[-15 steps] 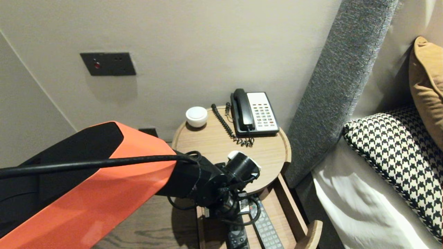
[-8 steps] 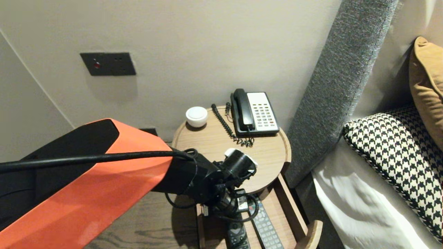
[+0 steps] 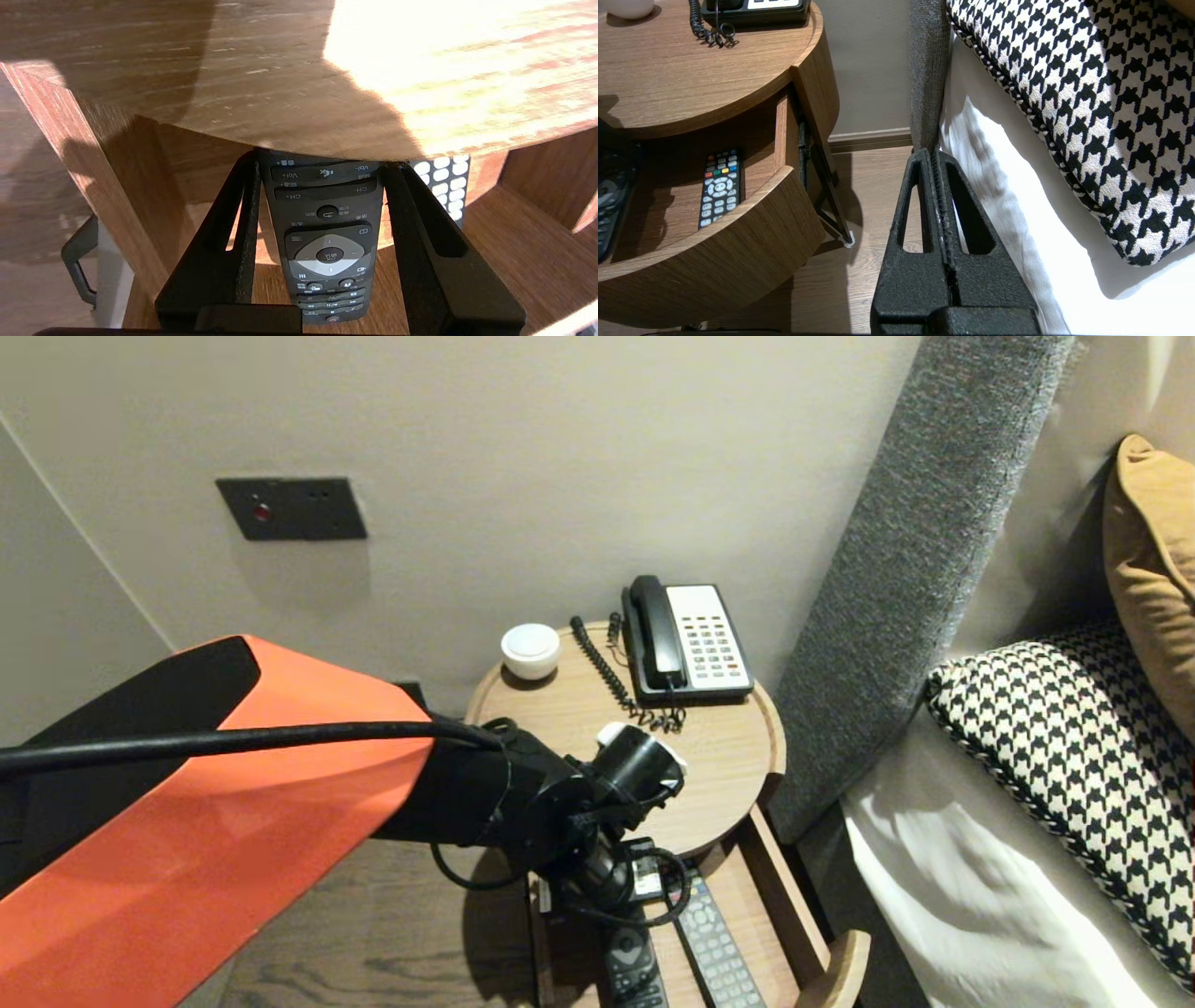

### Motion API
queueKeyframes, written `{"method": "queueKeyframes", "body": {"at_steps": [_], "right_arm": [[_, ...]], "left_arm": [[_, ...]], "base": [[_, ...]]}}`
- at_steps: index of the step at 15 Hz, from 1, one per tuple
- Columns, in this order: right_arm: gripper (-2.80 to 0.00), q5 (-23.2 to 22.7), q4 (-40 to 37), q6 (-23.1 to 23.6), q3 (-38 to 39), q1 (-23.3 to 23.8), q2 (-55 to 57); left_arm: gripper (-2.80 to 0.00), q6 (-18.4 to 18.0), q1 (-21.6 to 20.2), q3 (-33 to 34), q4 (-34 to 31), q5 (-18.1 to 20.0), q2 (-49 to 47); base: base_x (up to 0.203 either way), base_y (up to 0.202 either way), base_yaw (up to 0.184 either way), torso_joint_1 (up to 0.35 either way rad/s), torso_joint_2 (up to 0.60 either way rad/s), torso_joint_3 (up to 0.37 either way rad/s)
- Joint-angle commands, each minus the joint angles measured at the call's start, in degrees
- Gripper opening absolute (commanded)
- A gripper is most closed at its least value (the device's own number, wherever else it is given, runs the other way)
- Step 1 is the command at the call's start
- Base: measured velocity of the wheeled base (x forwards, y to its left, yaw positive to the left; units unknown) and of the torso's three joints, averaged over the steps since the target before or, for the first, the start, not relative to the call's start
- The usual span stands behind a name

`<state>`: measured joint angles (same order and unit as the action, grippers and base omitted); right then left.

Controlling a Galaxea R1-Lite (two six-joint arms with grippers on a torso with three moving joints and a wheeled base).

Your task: Take the remote control out of the drawer one by one and place them on the table

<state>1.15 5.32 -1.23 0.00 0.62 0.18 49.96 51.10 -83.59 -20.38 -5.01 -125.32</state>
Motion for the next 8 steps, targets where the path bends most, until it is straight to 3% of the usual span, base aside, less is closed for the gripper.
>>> {"method": "queueKeyframes", "body": {"at_steps": [1, 5, 8], "right_arm": [[-2.80, 0.00, 0.13, 0.00, 2.29, -0.01, 0.08], [-2.80, 0.00, 0.05, 0.00, 2.29, -0.01, 0.08], [-2.80, 0.00, 0.05, 0.00, 2.29, -0.01, 0.08]], "left_arm": [[-2.80, -0.48, 0.04, -0.34, -0.44, -0.02, 1.06], [-2.80, -1.00, 0.05, -0.78, -2.03, 0.29, 1.92], [-2.80, -0.91, -0.04, -0.63, -2.99, 3.96, 2.45]], "base": [[0.000, 0.000, 0.000, 0.000, 0.00, 0.000], [0.000, 0.000, 0.000, 0.000, 0.00, 0.000], [0.000, 0.000, 0.000, 0.000, 0.00, 0.000]]}}
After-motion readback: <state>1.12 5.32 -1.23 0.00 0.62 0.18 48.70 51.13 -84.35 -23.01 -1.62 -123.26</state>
